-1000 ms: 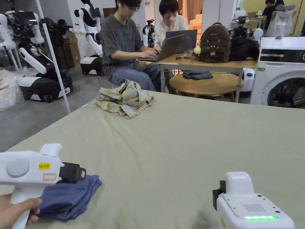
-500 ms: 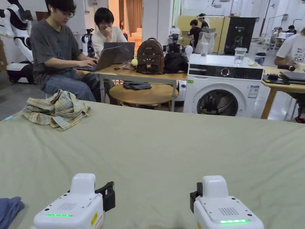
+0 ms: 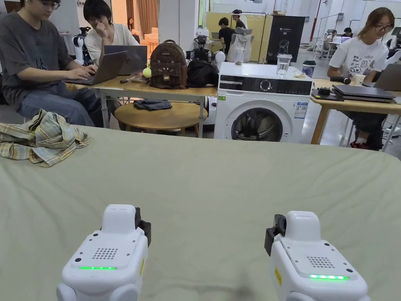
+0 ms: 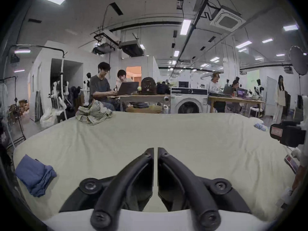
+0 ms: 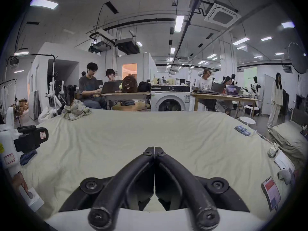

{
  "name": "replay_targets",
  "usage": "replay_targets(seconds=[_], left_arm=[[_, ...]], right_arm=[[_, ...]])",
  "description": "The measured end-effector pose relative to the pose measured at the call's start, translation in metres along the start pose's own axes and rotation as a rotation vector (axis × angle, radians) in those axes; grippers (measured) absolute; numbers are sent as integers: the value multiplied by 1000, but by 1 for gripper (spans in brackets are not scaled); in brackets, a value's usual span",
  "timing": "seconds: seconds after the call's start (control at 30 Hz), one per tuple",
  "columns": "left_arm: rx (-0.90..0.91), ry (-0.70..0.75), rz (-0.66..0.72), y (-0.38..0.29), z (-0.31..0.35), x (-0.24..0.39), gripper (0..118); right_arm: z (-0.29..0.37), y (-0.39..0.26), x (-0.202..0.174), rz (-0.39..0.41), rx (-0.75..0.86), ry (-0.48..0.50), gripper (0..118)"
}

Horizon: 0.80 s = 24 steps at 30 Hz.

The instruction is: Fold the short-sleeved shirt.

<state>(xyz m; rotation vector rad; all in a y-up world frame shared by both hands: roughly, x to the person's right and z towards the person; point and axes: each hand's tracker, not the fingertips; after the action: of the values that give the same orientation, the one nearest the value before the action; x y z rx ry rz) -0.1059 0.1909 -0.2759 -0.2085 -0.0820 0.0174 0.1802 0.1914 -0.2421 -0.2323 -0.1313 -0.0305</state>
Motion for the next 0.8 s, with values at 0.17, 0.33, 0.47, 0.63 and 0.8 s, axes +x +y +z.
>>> replay_targets(seconds=[0.17,0.33,0.47,0.63,0.8], left_arm=[[6,7,-17,-1,-1,-2,0],[22,1,-9,-2,2,-5,0],[8,-17,-30,-2,2,-4,0],[26,-14,-2,-3,6,-7,0],[8,0,-19,-6,4,-7,0]], right_arm=[[0,-4,-1,4,21,4,0],[-1,-6,-2,24,23,8,0],[-2,-9,-2,21,23,1,0],[-3,-9,-4,12,19,4,0],[-3,-11,-7,11,22,3,0]])
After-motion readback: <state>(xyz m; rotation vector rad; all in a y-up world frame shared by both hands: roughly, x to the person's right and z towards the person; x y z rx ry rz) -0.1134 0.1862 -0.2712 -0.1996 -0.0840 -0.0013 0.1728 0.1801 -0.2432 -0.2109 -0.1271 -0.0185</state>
